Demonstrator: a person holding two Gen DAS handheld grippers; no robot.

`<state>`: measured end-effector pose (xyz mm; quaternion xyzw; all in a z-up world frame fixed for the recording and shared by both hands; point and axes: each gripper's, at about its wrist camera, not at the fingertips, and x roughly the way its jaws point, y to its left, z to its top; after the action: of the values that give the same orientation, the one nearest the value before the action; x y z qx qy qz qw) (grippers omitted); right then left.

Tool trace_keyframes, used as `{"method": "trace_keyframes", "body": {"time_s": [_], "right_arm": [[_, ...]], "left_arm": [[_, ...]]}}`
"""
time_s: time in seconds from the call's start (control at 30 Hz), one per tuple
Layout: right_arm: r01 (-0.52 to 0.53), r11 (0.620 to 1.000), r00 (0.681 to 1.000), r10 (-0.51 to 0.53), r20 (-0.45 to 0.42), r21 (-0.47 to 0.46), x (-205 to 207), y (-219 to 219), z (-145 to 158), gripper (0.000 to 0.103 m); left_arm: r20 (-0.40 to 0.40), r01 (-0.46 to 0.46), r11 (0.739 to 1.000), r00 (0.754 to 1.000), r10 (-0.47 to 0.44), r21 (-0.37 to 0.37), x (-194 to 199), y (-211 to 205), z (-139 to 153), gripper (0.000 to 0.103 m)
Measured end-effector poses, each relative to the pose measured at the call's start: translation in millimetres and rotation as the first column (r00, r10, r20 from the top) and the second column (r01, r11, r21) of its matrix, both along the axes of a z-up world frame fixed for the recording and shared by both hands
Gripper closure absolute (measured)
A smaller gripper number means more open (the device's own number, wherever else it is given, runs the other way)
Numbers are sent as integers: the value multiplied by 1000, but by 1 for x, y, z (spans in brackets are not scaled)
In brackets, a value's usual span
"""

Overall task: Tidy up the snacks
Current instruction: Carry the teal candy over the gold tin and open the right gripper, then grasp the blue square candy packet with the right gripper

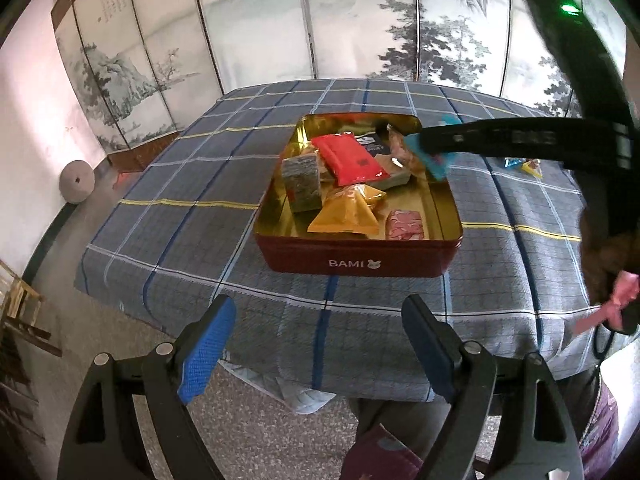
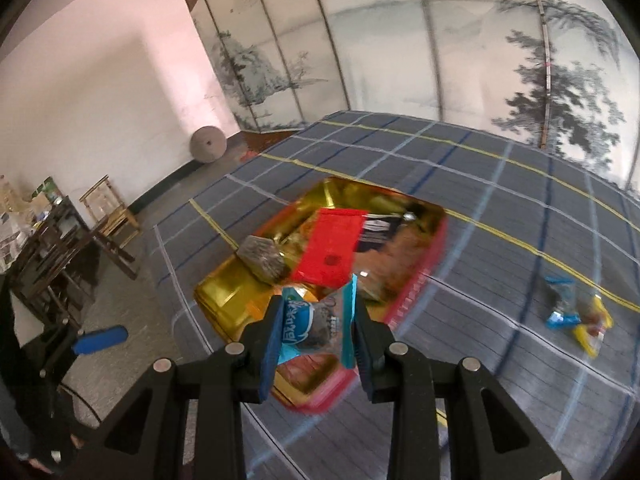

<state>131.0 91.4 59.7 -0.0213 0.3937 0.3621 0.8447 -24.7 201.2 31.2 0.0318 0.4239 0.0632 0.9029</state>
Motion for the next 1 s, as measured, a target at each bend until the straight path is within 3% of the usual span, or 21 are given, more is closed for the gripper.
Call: {"method": "trace_keyframes", "body": {"time_s": [0.27,0.4,0.53,0.67,0.83,0.9,1.0], "right_arm": [[-1,999,999,-2,-46,-49,30,32,-23,69],[34,999,996,-35,-80,-14,41,28,-29,56],[100,994,994,-97,-55,44,33,-6,-23,56],[184,982,983,-183,-32,34,14,-65,-32,56],[327,945,941,-324,-97,7,14,-138,-53,56],[358,934,930,-355,-100,14,25,-150,-51,56],[346,938,937,-347,-38,-29,41,-149,-44,54]], "left_arm": [[-12,-11,1000,1000,11,-9,2,8,-4,21],[-24,-16,1000,1000,15,-12,4,9,-7,21],[-16,-16,1000,1000,16,-10,2,10,-5,21],[-4,-9,1000,1000,9,-19,1,7,-2,21],[-33,27,999,999,-29,-47,6,-8,-7,21],[-36,52,998,998,-53,-38,5,-18,-8,21],[-23,79,997,997,-79,-3,2,-29,-5,21]]}}
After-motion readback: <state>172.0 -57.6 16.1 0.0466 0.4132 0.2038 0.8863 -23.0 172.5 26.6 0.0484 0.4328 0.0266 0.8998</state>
